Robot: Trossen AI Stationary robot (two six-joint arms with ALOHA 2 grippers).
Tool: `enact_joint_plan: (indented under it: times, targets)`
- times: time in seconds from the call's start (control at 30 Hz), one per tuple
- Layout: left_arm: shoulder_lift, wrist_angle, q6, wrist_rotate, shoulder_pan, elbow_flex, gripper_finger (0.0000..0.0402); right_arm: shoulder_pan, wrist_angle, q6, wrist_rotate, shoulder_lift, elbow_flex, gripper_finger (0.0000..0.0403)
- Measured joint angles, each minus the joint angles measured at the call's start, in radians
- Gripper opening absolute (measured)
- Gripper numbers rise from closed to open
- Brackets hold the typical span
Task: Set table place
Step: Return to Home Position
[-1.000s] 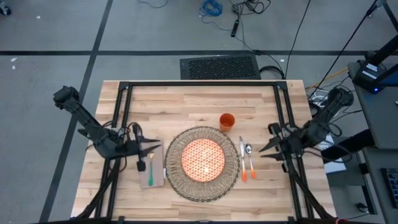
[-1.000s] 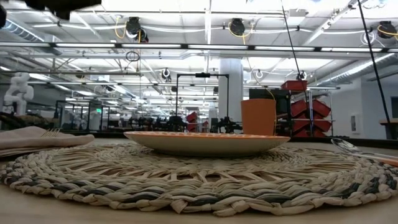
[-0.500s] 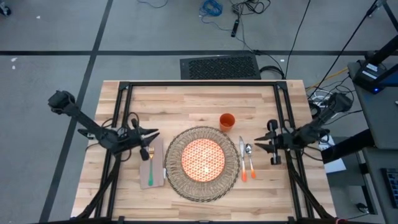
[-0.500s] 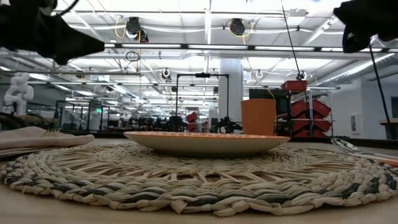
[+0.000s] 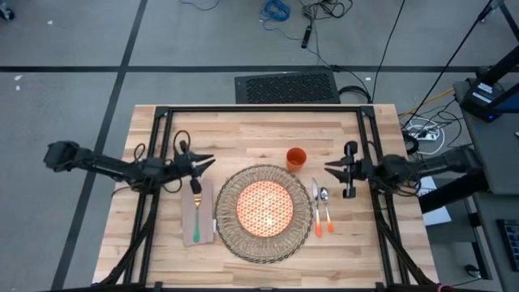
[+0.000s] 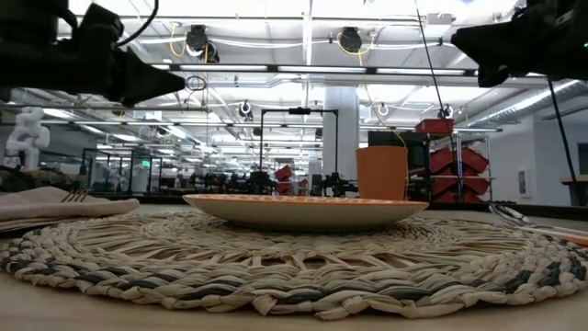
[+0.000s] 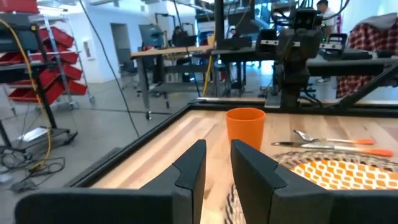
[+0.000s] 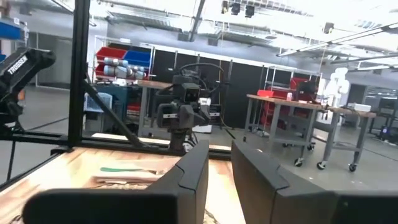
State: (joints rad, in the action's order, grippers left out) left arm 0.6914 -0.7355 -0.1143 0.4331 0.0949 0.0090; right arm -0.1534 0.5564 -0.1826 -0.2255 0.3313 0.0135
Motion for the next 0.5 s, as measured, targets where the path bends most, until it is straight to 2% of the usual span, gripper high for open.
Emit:
enact_joint_plan:
  times: [0.17, 0.27, 0.4, 0.5]
  targets:
    - [0.0, -0.03, 0.001, -0.204, -0.195, 0.0, 0.0063, 0.215, -0.001, 0.055, 0.209, 0.0, 0.0, 0.0057]
    - [0.0, -0.046, 0.021, -0.306, -0.303, 0.003, 0.0063, 0.335, -0.003, 0.106, 0.29, 0.0, 0.0, 0.0057]
    - [0.012, 0.113, 0.035, -0.332, -0.411, 0.061, 0.0063, 0.464, -0.046, 0.167, 0.335, 0.002, 0.001, 0.0057]
    - [0.053, 0.244, 0.002, -0.367, -0.465, 0.111, 0.0063, 0.538, -0.17, 0.174, 0.34, 0.008, 0.03, 0.0057]
